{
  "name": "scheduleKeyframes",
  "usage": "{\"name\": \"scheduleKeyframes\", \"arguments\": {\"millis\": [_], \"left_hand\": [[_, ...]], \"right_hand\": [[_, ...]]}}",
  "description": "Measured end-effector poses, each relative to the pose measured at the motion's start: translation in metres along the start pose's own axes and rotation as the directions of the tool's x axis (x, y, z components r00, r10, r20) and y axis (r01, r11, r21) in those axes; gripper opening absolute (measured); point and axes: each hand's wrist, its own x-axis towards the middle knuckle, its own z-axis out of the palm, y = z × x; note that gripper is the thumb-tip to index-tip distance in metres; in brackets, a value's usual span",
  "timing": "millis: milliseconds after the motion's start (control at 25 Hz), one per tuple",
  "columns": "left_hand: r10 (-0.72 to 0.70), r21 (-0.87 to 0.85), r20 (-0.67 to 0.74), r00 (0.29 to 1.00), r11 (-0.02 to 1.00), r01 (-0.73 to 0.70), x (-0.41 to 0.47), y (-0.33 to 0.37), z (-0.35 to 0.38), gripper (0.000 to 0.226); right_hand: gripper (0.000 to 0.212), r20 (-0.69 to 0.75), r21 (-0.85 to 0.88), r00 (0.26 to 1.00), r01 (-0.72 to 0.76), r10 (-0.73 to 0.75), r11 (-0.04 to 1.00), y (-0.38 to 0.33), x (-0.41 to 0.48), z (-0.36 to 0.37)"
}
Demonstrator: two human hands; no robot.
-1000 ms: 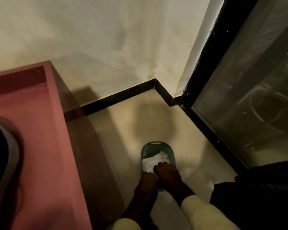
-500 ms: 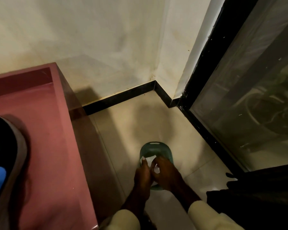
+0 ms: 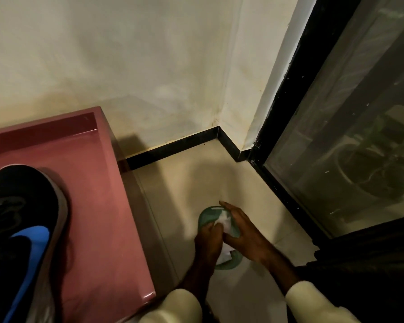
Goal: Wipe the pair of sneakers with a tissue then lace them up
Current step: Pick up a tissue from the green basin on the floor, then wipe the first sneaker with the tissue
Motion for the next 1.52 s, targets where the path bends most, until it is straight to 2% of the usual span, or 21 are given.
{"name": "scheduleKeyframes", "arguments": {"millis": [80, 160, 280, 480, 600, 680, 760, 840, 920, 1080, 1200, 1240, 1280, 1320, 1400, 1440, 1520], "left_hand": [[0.107, 0.120, 0.010, 0.994, 0.987, -0.107, -0.009, 0.015, 0.000, 0.022], [0.242, 0.238, 0.041, 0.969, 0.940, -0.245, -0.020, 0.030, -0.002, 0.027], [0.341, 0.331, 0.048, 0.939, 0.881, -0.337, -0.040, 0.055, -0.007, 0.026], [0.422, 0.377, -0.005, 0.907, 0.840, -0.389, -0.074, 0.109, -0.029, 0.026], [0.442, 0.270, -0.027, 0.897, 0.867, -0.419, -0.102, 0.135, -0.034, 0.033], [0.407, 0.163, -0.027, 0.913, 0.903, -0.397, -0.119, 0.151, -0.038, 0.044], [0.349, 0.018, 0.076, 0.934, 0.936, -0.352, -0.137, 0.166, -0.055, 0.051], [0.315, -0.131, 0.212, 0.925, 0.947, -0.292, -0.153, 0.177, -0.081, 0.042], [0.341, -0.221, 0.273, 0.899, 0.932, -0.287, -0.169, 0.187, -0.113, 0.038], [0.431, -0.252, 0.172, 0.886, 0.889, -0.383, -0.194, 0.205, -0.179, 0.030], [0.533, -0.194, 0.095, 0.841, 0.838, -0.510, -0.211, 0.213, -0.224, 0.019], [0.577, -0.152, 0.065, 0.814, 0.812, -0.563, -0.217, 0.215, -0.237, 0.015], [0.620, -0.083, 0.040, 0.784, 0.784, -0.616, -0.222, 0.218, -0.248, 0.019], [0.658, -0.008, 0.023, 0.753, 0.753, -0.658, -0.226, 0.220, -0.259, 0.026], [0.715, 0.154, 0.027, 0.699, 0.688, -0.709, -0.231, 0.223, -0.277, 0.038], [0.730, 0.217, 0.034, 0.683, 0.662, -0.718, -0.233, 0.224, -0.284, 0.041], [0.738, 0.270, 0.019, 0.675, 0.646, -0.714, -0.239, 0.223, -0.296, 0.038]], "right_hand": [[0.041, 0.092, 0.010, 0.992, -0.085, 0.084, 0.996, -0.016, 0.001, -0.013], [0.019, 0.072, 0.008, 0.991, -0.110, 0.109, 0.994, -0.028, 0.001, -0.024], [0.024, 0.028, 0.053, 0.996, -0.085, 0.084, 0.995, -0.061, -0.006, -0.043], [0.031, 0.031, 0.316, 0.992, -0.122, 0.119, 0.941, -0.128, -0.029, -0.066], [0.032, -0.002, 0.423, 0.992, -0.116, 0.129, 0.899, -0.159, -0.039, -0.074], [0.036, -0.076, 0.567, 0.985, -0.085, 0.154, 0.820, -0.179, -0.043, -0.075], [0.040, -0.120, 0.668, 0.978, -0.048, 0.172, 0.743, -0.205, -0.049, -0.076], [0.032, -0.132, 0.717, 0.981, -0.003, 0.140, 0.697, -0.233, -0.055, -0.074], [0.027, -0.117, 0.740, 0.988, 0.019, 0.101, 0.672, -0.264, -0.061, -0.068], [0.026, -0.058, 0.728, 0.998, 0.053, -0.016, 0.684, -0.321, -0.069, -0.043], [0.025, 0.063, 0.762, 0.995, -0.001, -0.072, 0.647, -0.357, -0.074, -0.028], [0.035, 0.101, 0.768, 0.992, -0.032, -0.071, 0.640, -0.369, -0.076, -0.021], [0.045, 0.129, 0.759, 0.989, -0.056, -0.065, 0.648, -0.382, -0.079, -0.014], [0.046, 0.125, 0.730, 0.989, -0.042, -0.073, 0.683, -0.392, -0.080, -0.005], [0.023, 0.105, 0.645, 0.987, 0.025, -0.122, 0.764, -0.408, -0.083, 0.014], [0.019, 0.122, 0.621, 0.981, 0.044, -0.151, 0.782, -0.414, -0.086, 0.021], [0.032, 0.185, 0.616, 0.961, 0.049, -0.205, 0.787, -0.416, -0.088, 0.030]]}}
